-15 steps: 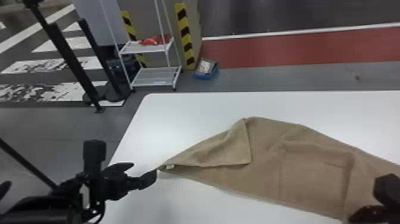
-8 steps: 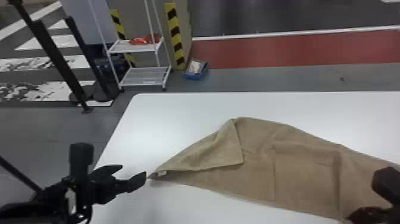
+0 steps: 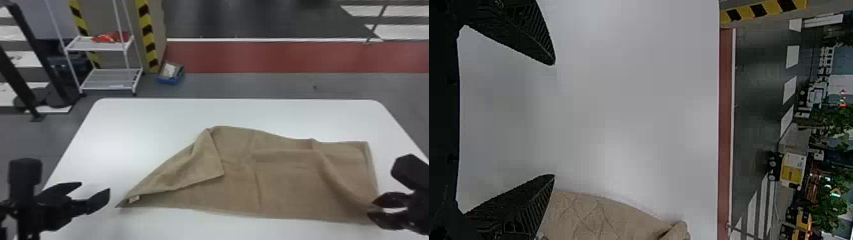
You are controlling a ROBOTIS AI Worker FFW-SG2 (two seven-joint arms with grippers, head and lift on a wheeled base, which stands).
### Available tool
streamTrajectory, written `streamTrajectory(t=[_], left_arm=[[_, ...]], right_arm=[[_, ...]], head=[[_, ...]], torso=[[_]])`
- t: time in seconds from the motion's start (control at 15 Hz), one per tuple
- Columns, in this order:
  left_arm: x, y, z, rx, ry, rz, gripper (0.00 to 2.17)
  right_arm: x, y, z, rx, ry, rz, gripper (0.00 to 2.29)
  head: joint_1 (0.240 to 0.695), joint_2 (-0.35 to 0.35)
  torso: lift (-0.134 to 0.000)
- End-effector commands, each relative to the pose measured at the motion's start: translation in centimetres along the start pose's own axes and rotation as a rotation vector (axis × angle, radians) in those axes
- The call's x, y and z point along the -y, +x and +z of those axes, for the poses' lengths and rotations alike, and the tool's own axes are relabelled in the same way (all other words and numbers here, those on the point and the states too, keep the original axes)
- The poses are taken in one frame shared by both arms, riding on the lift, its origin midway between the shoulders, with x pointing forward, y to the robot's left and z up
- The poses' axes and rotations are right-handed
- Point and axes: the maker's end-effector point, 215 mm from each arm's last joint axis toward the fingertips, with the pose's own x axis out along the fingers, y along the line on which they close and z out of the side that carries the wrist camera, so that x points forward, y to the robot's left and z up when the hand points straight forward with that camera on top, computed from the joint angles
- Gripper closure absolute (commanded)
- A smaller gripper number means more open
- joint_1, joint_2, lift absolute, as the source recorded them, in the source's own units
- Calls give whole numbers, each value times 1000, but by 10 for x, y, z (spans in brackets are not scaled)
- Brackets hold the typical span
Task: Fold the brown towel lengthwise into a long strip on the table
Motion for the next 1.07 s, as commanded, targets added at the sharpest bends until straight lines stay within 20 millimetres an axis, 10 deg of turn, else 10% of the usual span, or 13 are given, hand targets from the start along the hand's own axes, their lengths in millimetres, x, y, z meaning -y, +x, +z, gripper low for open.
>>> streamTrajectory(t=[0.0,0.4,1.0], left_arm=[[1,0,0,-1,0,-2,73],[-1,1,-8,-9,-3,1,73],[3,3,-11,-10,2,-3,80]], right_arm=[[3,-6,-11,-14,7,-14,12],[-15,-16,-27,-49,-52,1,127],[-14,23,-31,-90,-70,-35,350]], head=[[695,-39],[695,-64],[695,-69]], torso=[[-93],[-93],[-93]])
